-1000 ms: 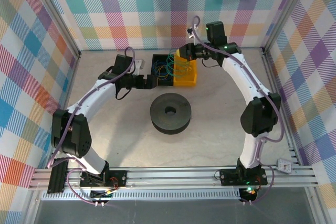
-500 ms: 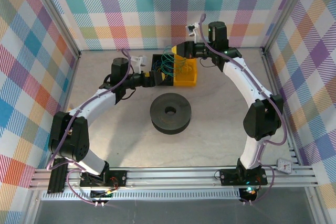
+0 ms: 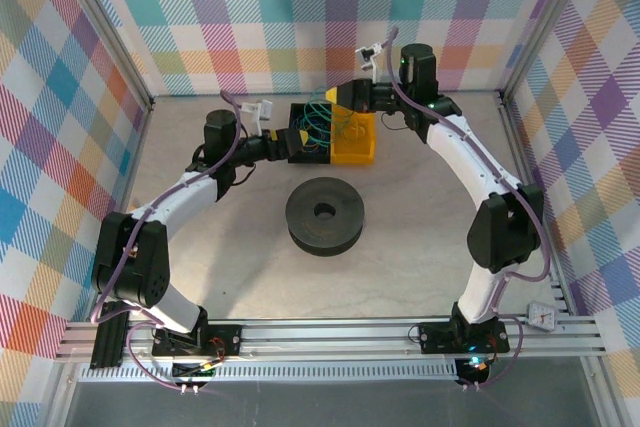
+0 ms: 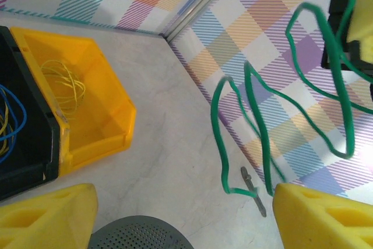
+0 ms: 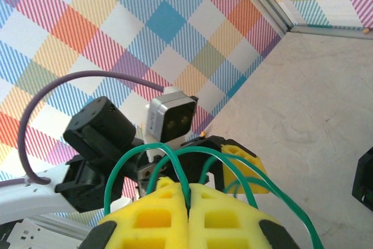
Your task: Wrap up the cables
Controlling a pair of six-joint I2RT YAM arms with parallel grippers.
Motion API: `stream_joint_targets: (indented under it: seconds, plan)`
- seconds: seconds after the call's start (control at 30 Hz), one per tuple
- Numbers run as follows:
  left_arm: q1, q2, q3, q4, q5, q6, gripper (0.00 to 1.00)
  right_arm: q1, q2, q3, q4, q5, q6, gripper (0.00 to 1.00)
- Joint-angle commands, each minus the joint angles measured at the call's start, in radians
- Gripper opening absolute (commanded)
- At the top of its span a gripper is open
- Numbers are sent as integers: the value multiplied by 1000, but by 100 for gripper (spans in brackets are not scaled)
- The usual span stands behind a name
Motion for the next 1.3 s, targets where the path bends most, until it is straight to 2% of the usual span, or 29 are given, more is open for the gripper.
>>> stream_joint_targets:
  seconds: [0.0, 0.23, 0.57, 1.27]
  plan:
    - [17, 2, -20, 78, 30, -18, 77, -1, -39, -8, 75, -36, 36, 0]
    - [31, 6, -49, 164, 28, -63, 76, 0, -32, -18, 120, -54, 80, 0]
    - [40, 24, -76, 361, 88, -183, 77, 21, -29, -34, 120, -48, 77, 0]
    - [40, -9, -71, 238, 95, -113, 74, 20, -17, -10, 88, -19, 59, 0]
